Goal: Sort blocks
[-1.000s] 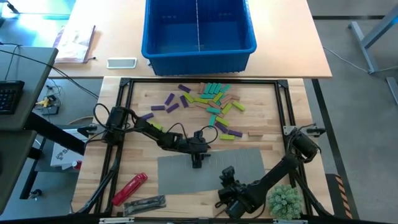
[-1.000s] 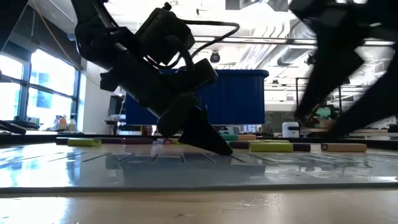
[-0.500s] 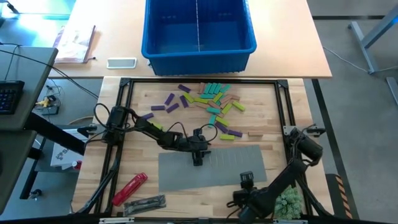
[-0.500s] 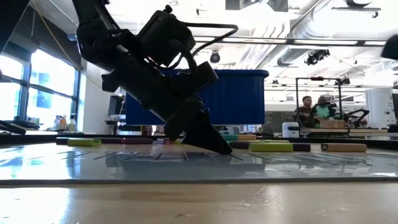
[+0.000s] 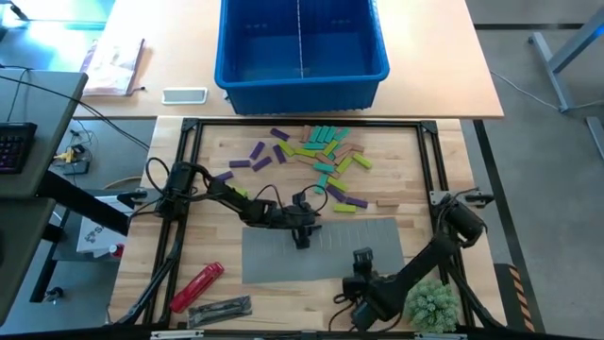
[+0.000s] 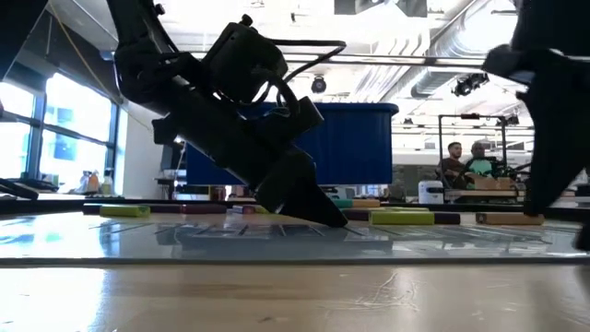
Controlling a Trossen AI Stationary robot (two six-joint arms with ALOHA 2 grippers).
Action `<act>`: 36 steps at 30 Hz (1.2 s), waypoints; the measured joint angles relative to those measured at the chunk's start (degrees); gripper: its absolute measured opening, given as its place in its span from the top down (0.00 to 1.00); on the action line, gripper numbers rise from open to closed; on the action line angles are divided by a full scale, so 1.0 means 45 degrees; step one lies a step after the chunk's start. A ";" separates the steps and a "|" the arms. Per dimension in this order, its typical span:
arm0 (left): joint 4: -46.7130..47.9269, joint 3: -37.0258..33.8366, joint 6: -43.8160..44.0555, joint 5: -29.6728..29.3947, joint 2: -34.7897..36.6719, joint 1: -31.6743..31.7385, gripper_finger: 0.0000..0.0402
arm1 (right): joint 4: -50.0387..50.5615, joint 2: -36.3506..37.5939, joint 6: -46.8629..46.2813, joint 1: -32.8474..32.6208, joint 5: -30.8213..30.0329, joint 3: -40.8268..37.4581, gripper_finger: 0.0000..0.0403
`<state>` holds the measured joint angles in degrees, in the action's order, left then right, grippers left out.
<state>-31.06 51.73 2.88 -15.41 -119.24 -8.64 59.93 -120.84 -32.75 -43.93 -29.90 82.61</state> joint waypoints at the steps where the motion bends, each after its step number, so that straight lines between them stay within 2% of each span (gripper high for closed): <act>1: 0.0073 0.0004 -0.0030 -0.0138 0.0070 -0.0029 0.61 | 0.0377 -0.0003 -0.0108 0.0161 0.0022 0.0208 0.67; 8: 0.0955 -0.0084 -0.0751 -0.0724 0.1367 -0.0098 0.61 | 0.3755 0.0562 -0.1155 0.0618 -0.0211 0.1064 0.67; 12: 0.1678 -0.0016 -0.1465 -0.1460 0.2927 -0.0213 0.61 | 0.3835 0.1364 -0.1596 0.0488 -0.0504 0.0762 0.67; 17: 0.4468 -0.0013 -0.1576 -0.1723 0.4684 -0.0467 0.61 | 0.3777 0.1617 -0.1326 -0.0066 0.0820 0.0124 0.67; 21: 0.7483 0.0004 -0.0369 -0.1664 0.5317 -0.0714 0.61 | 0.2548 0.1613 -0.1347 -0.0538 0.2408 -0.0691 0.67; 24: 0.9907 -0.0006 0.0984 -0.1611 0.5492 -0.1059 0.61 | 0.1253 0.1603 -0.1728 -0.0804 0.3033 -0.1203 0.67; 27: 1.1754 -0.0006 0.2549 -0.1197 0.5664 -0.1667 0.61 | -0.0155 0.1603 -0.1984 -0.0972 0.3041 -0.1623 0.67; 30: 1.2294 -0.0006 0.3902 -0.0560 0.5898 -0.2250 0.61 | -0.1759 0.1603 -0.1928 -0.0859 0.2306 -0.2049 0.67; 33: 1.2457 0.0004 0.4494 -0.0382 0.6094 -0.2857 0.61 | -0.3326 0.1603 -0.1614 -0.0523 0.1805 -0.2555 0.67; 36: 1.2904 0.0004 0.4642 -0.0737 0.6226 -0.3332 0.61 | -0.4033 0.1620 -0.1179 0.0006 0.1645 -0.2719 0.67</act>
<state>27.00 51.75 23.77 -18.72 -91.22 -23.63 41.79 -113.54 -38.06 -43.90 -22.50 70.37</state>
